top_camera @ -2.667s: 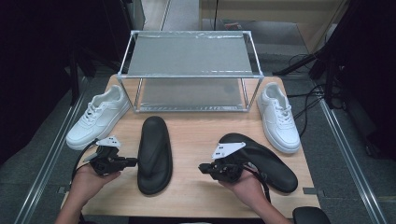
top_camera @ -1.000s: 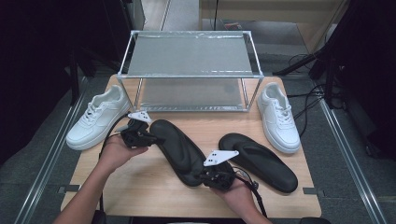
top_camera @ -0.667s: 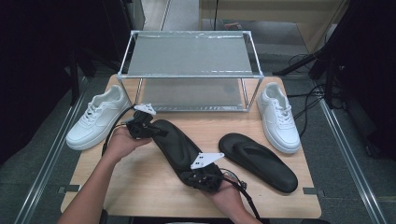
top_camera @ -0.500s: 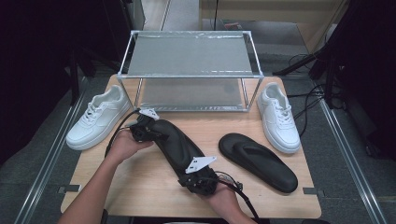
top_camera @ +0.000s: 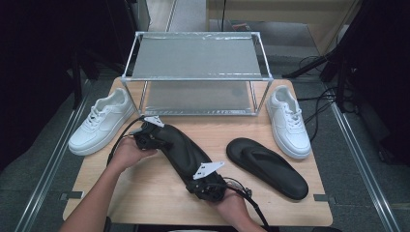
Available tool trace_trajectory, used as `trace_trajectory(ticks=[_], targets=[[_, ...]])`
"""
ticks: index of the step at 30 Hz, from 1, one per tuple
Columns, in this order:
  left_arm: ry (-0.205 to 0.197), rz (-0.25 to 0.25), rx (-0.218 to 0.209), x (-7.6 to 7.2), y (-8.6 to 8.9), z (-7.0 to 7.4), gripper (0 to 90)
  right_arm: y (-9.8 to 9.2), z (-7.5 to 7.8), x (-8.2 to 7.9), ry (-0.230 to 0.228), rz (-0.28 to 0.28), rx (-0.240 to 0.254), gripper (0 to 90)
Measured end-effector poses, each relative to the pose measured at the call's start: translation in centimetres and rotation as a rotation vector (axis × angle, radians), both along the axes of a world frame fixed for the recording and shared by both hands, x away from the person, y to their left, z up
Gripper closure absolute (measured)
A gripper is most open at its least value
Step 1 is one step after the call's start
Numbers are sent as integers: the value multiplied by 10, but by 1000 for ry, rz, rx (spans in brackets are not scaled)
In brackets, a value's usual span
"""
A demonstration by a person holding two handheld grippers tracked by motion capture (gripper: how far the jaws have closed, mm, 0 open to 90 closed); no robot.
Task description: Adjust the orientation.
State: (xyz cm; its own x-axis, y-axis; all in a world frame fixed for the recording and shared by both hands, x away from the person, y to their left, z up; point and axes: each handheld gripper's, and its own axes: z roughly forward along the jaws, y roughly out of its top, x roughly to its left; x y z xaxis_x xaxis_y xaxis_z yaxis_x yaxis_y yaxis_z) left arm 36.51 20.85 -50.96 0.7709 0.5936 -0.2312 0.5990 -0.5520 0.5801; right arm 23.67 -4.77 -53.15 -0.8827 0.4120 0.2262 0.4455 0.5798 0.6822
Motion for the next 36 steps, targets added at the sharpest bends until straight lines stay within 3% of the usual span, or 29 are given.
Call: trace_trajectory(ticks=[17,25,28,36], targets=[[12,27,3,-19,16,0,897,-4,2,10,58,-7,-8,900],[19,46,-3,-29,22,0,897,-6,3,13,39,12,-24,900],[25,52,-10,-32,24,-1,896,-9,4,18,15,-10,-43,900],[27,63,-8,-42,25,0,894,-16,6,32,30,-56,-54,900]])
